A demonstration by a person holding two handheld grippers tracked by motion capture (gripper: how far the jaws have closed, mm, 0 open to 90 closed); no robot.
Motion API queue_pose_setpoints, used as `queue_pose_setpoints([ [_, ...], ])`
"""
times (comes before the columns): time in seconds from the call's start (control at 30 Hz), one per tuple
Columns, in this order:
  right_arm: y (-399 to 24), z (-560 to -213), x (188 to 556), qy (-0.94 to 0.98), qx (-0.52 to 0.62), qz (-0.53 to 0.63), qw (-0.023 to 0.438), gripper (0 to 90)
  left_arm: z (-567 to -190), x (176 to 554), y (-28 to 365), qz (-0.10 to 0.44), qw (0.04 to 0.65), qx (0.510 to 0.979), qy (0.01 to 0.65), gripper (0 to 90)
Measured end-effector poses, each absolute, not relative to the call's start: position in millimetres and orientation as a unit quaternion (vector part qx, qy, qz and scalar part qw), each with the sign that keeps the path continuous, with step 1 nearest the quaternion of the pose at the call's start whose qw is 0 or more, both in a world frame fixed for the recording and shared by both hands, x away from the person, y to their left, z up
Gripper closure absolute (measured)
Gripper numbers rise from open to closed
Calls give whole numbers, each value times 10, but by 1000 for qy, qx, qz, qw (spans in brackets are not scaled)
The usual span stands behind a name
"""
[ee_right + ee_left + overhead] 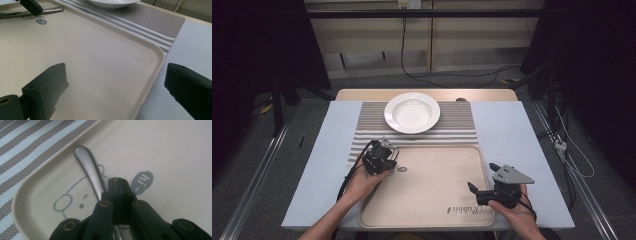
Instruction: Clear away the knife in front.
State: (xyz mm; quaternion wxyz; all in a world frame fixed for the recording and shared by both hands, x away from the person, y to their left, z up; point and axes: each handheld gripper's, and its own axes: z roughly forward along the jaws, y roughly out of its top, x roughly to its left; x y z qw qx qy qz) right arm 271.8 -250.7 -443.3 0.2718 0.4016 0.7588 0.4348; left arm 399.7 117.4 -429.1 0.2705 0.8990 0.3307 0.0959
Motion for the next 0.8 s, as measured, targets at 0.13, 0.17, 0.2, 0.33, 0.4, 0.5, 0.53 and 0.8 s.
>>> queue_pose_setpoints([
  [0.13, -2511, -4433, 2719, 758, 403, 435, 272, 46, -4287, 3995, 1188, 99, 263, 899, 336, 900],
  [0.17, -2510, -4434, 2720, 758, 403, 435, 272, 46, -4285, 3995, 1188, 100, 261, 899, 338, 900],
  [0.2, -2509, -4434, 2721, 758, 403, 435, 272, 46, -4283, 3994, 1188, 101, 259, 899, 338, 900],
  [0.33, -2507, -4432, 2715, 758, 402, 434, 273, 46, -4269, 3998, 1206, 104, 245, 900, 344, 900],
  [0.4, -2509, -4431, 2713, 758, 401, 436, 273, 46, -4268, 4006, 1229, 100, 246, 899, 347, 900],
  [0.5, -2509, -4432, 2714, 758, 402, 435, 272, 46, -4261, 4010, 1249, 100, 239, 900, 350, 900],
  [0.53, -2509, -4431, 2714, 758, 402, 435, 272, 46, -4263, 4009, 1256, 99, 237, 900, 352, 900],
  [0.8, -2508, -4432, 2715, 758, 402, 434, 273, 46, -4263, 4025, 1350, 99, 230, 898, 362, 900],
])
